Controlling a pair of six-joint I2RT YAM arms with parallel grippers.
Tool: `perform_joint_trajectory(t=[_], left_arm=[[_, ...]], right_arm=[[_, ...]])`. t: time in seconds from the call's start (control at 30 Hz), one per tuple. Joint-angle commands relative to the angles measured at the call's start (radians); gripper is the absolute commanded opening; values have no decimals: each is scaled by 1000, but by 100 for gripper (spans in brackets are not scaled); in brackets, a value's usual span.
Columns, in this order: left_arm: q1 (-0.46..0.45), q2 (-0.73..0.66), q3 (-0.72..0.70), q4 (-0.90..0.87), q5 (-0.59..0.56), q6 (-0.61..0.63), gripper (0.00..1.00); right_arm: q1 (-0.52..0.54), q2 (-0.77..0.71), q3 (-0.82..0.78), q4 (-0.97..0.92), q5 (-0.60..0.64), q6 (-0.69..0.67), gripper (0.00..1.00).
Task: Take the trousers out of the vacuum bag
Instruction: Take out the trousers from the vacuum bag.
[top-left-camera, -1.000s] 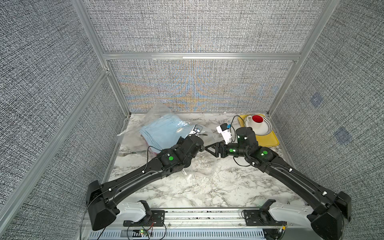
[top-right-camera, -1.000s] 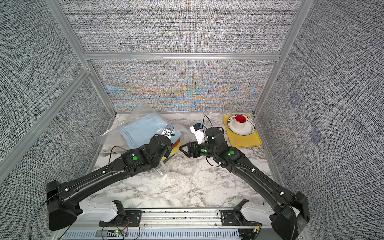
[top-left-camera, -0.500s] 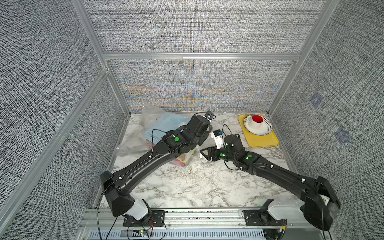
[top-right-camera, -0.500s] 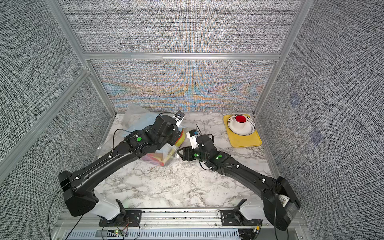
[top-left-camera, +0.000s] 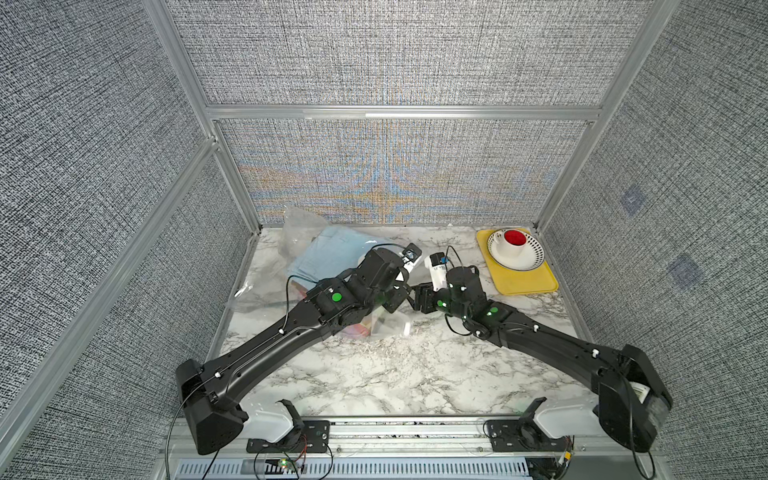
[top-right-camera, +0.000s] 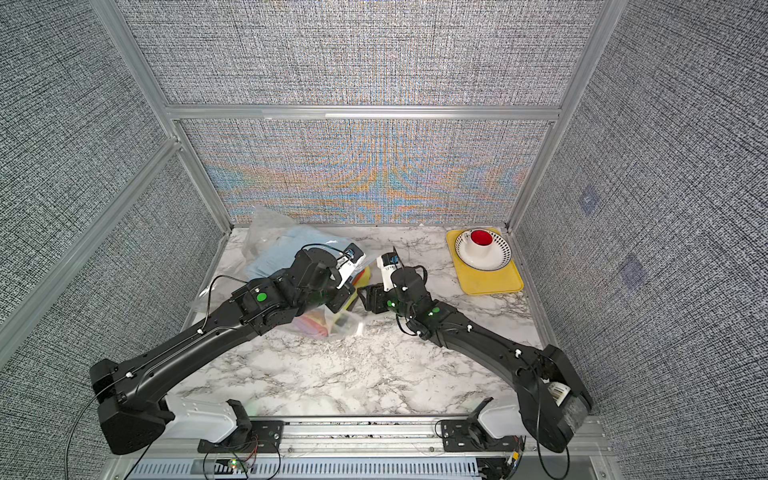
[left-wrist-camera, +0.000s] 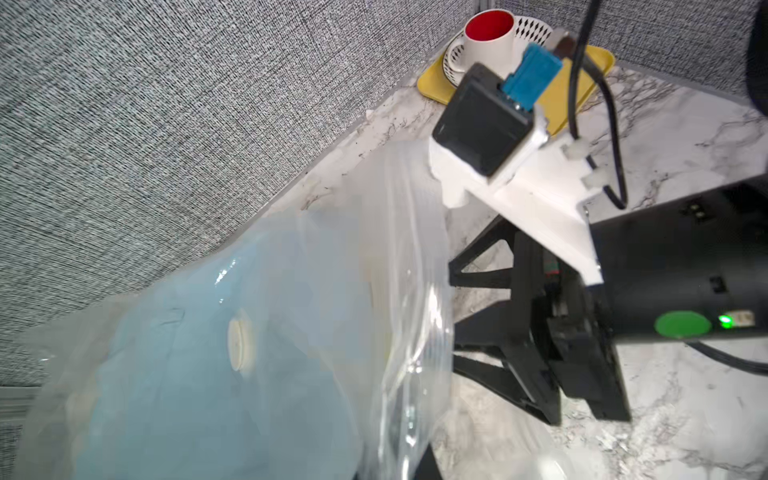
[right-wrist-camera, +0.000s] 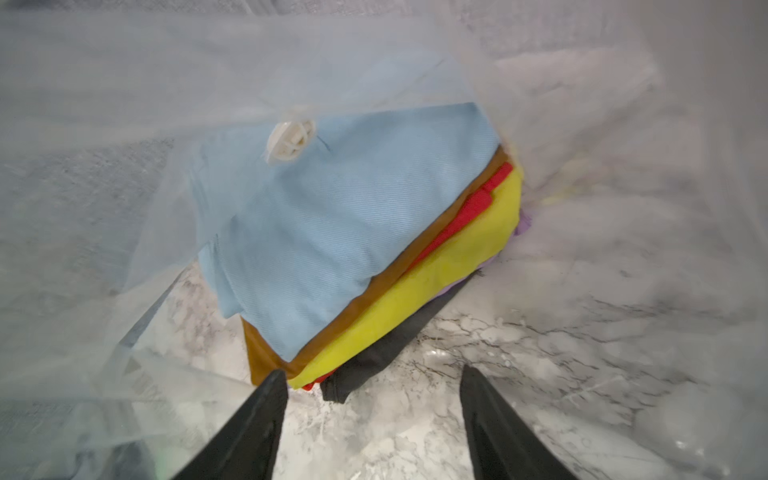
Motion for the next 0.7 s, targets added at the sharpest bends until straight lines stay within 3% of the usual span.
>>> perform_joint_trajectory(t=[0.0, 0.13, 0.33, 0.43, 0.67], left_arm=[[0, -7, 6, 35, 99, 0, 0], [0, 12, 32, 61, 123, -16, 0], [-1, 95, 137, 87, 64, -74, 0], [-1, 119, 170, 86, 148, -32, 0], [-3, 40, 78, 107, 213, -6, 0]], right_arm=[[-20, -13, -11, -6, 36, -22, 68], [-17, 18, -20, 21, -11, -2, 67], [57, 79, -43, 97, -53, 41, 66], [78, 106, -39, 111, -62, 59, 66], [54, 208, 53, 159, -113, 78, 66]])
